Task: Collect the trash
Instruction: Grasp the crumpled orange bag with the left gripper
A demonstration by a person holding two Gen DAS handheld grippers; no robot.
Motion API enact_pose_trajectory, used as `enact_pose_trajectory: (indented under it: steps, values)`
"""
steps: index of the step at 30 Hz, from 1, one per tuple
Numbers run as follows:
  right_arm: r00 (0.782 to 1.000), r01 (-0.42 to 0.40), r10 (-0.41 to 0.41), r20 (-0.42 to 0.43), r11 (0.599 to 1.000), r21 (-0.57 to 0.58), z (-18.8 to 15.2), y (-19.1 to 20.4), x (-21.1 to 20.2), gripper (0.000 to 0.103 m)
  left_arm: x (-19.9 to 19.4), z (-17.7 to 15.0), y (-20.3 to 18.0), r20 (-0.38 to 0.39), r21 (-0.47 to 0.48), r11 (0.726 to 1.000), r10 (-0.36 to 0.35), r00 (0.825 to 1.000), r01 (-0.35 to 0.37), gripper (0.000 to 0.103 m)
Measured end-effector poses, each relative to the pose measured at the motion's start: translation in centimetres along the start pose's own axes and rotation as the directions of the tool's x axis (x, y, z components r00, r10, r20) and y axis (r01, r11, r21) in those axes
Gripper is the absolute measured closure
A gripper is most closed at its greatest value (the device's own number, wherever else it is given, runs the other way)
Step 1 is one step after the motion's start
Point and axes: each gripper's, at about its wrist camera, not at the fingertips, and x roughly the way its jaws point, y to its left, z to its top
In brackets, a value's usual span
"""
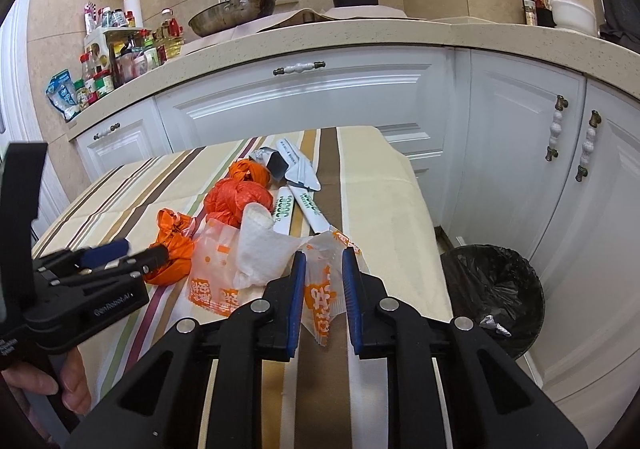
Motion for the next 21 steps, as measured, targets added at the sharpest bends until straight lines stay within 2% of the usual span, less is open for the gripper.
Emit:
enact_pose_trajectory:
  steps: [1, 2, 5, 10, 15, 21]
  values:
    - [1.0, -0.001, 0.001, 0.002, 1.0, 0.001, 0.0, -0.1, -0.1, 0.083, 0.2, -0.1, 0.0, -0.009, 0.003, 1.0, -0.008, 1.0, 0.008, 0.063]
    - [1.0, -0.001, 0.001, 0.005, 1.0, 0.003, 0.0, -0.2, -0.1, 0.083, 0.2, -0.2, -0.1, -0.01, 0.008, 1.0, -0.02, 1.0, 0.02, 0.072]
    - [1.0, -0.002, 0.002, 0.011, 1.0, 0.006, 0.0, -0.4, -0.3, 0.083, 0.1, -0.5, -0.6, 0.007, 0.035, 0.999, -0.014, 1.0, 0.013, 0.076]
    - [1.0, 0.003, -0.003, 0.025, 1.0, 0.006, 0.0, -0.6, -0.8, 0.083, -0.3, -0.5, -0.2, 0.01, 0.022, 1.0, -0.017, 1.0, 0.017, 0.077]
    - [0.999, 0.02, -0.02, 0.041, 1.0, 0.004, 0.1, -0.8, -1.3, 0.083, -1.7, -0.4, 0.1, 0.048, 0.021, 1.0, -0.009, 0.999, 0.008, 0.077]
    - [0.998, 0.038, -0.038, 0.058, 0.999, 0.004, 0.3, -1.3, -1.8, 0.083, -3.3, 0.2, -0.2, 0.065, 0.014, 0.999, -0.032, 0.997, 0.031, 0.077]
